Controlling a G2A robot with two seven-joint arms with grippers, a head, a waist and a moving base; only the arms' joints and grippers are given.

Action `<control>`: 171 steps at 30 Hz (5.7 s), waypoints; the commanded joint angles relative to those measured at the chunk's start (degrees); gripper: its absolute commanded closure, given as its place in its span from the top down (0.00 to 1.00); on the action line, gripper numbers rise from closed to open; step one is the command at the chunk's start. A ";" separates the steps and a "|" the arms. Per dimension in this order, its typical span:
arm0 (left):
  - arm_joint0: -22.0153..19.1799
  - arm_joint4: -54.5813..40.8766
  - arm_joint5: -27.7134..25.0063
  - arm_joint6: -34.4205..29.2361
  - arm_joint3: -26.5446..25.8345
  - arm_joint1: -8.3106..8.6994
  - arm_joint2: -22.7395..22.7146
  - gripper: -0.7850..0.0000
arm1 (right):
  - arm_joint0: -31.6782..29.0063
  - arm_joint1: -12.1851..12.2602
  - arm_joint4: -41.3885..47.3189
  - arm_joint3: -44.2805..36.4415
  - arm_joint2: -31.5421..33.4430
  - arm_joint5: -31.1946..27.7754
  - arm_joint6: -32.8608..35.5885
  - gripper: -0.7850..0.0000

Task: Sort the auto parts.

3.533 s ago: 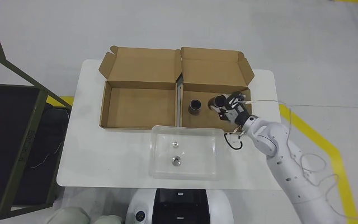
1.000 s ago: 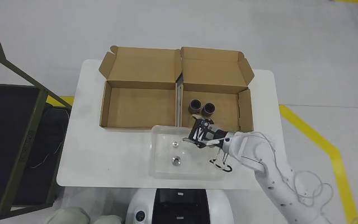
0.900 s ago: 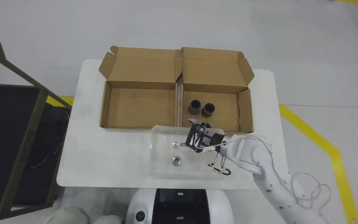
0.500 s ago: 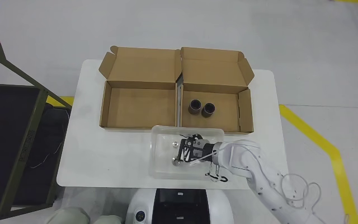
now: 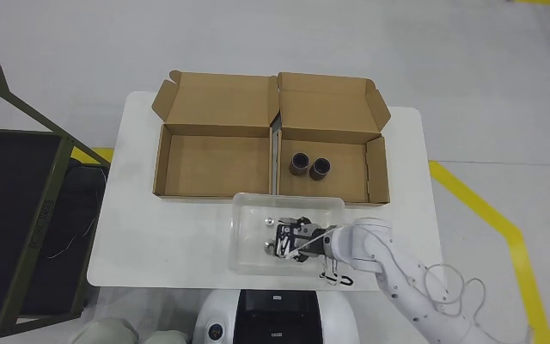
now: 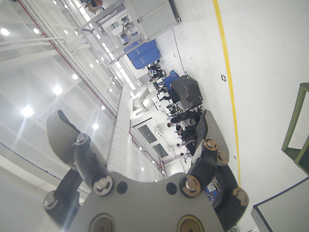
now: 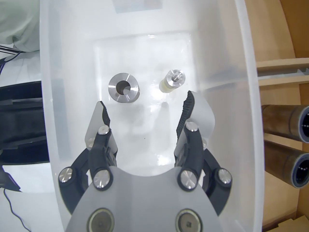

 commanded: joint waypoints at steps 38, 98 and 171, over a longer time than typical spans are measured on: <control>0.00 0.00 0.00 0.00 0.00 0.00 0.00 1.00 | 8.07 -2.81 3.40 11.49 -9.42 -0.93 -2.62 0.39; 0.00 0.00 0.00 0.00 0.00 0.00 0.00 1.00 | -2.61 2.49 -1.12 -21.43 8.80 1.84 -25.66 0.00; 0.00 0.00 0.00 0.00 0.00 0.00 0.00 1.00 | 7.93 1.02 16.51 -10.37 5.72 4.34 -20.16 0.00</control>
